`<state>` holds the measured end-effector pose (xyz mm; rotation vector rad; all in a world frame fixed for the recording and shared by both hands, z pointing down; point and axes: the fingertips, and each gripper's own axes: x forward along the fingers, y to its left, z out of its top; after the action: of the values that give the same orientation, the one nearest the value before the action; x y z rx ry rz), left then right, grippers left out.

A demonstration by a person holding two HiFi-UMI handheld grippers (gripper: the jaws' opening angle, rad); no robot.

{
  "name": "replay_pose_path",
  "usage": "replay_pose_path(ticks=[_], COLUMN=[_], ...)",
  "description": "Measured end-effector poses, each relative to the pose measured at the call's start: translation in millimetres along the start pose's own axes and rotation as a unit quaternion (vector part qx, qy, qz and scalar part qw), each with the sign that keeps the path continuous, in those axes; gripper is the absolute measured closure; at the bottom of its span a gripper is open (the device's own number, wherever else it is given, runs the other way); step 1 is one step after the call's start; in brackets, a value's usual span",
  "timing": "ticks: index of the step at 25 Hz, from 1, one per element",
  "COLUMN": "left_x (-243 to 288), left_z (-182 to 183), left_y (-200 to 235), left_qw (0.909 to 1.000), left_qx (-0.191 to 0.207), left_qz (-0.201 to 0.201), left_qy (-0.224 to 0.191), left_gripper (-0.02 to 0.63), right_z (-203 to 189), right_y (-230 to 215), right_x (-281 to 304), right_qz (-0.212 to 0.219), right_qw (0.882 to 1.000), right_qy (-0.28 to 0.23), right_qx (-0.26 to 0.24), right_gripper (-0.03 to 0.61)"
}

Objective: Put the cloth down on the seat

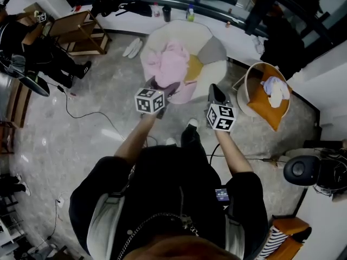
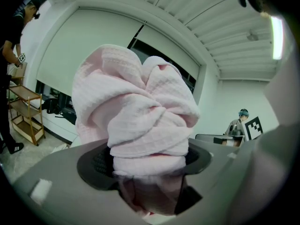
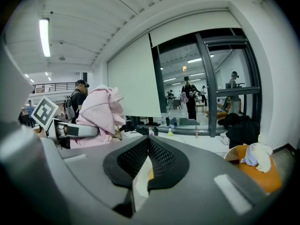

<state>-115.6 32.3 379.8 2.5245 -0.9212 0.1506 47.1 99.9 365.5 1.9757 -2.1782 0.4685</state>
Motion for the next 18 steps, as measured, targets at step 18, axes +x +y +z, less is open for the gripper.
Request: replay_pose_path(ticks=[18], left_x=[77.0], left_z=[14.4], left_y=[29.0], left_qw=[0.9995], left_qx=[-0.006], left_qz=[0.024], left_qy=[0.017], left_gripper=[0.255], right_z=[22.5], right_y=[-49.5], right_x=[73.3], right_qz=[0.021], right_qw=[1.0], right_qy=[0.005], right_qx=[0.006], right_gripper=[0.577])
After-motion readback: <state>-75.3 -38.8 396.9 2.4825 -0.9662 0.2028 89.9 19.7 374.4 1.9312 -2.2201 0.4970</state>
